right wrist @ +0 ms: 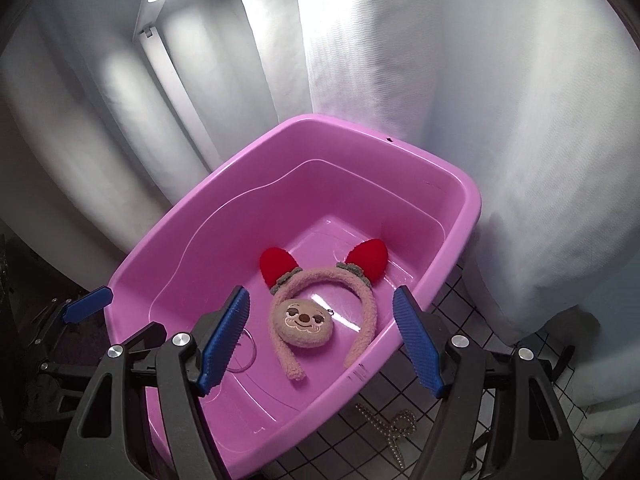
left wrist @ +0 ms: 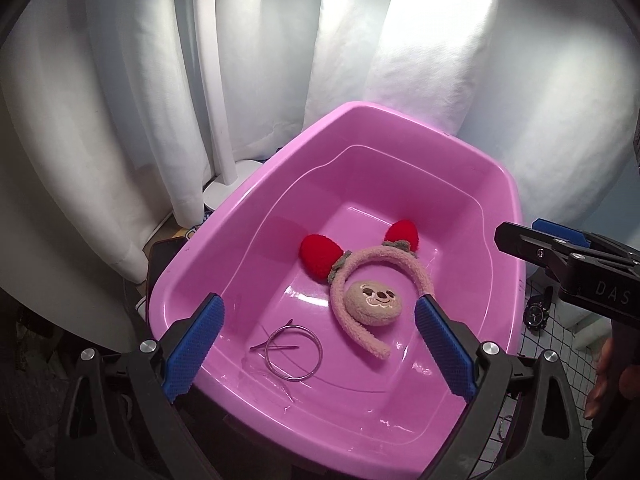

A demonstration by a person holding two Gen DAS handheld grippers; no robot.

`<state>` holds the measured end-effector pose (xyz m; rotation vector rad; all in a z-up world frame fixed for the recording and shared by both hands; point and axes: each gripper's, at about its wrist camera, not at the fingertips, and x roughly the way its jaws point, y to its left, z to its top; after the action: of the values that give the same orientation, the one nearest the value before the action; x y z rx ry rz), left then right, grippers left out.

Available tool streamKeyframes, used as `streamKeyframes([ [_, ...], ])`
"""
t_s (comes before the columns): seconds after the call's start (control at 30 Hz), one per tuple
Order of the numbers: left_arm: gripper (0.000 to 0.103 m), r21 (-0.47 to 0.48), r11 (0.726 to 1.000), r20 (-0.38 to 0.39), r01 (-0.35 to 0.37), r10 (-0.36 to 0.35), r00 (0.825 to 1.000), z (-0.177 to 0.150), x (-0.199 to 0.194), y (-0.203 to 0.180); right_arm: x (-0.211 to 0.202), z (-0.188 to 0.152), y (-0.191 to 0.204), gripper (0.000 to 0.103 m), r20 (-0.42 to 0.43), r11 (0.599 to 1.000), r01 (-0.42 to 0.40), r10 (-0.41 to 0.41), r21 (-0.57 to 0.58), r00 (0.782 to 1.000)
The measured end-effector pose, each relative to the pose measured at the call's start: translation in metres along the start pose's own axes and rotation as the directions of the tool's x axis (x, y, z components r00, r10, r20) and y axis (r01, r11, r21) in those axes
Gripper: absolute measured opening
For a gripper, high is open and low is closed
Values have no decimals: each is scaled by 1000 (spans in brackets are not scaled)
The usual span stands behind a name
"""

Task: Organize jewelry
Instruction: 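Move both tools back over the table toward the remaining jewelry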

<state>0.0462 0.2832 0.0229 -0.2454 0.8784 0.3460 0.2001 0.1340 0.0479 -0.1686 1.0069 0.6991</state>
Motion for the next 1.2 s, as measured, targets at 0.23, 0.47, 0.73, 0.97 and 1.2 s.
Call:
streamKeyframes([
  [0.23,96,63,996,55,66,-69,996,2,-20,-21,-53,-50,-27,71,74,993,42,-50,107,996],
  [0.47,97,186,968,123,168,-193,973,-7,-47,-58,-111,-150,-83,71,75,935,205,-235,291,969],
  [0.73,97,382,856,95,348,-411,907,-51,-65,-131,-171,-267,-127,71,42,785,317,-399,532,916],
  [0.97,97,438,791,-23,427,-464,885,-104,-51,-175,-169,-326,-131,71,-3,753,328,-397,571,918],
  [1.2,97,397,847,-48,354,-367,929,-152,-28,-193,-143,-359,-141,71,10,818,251,-300,518,954],
])
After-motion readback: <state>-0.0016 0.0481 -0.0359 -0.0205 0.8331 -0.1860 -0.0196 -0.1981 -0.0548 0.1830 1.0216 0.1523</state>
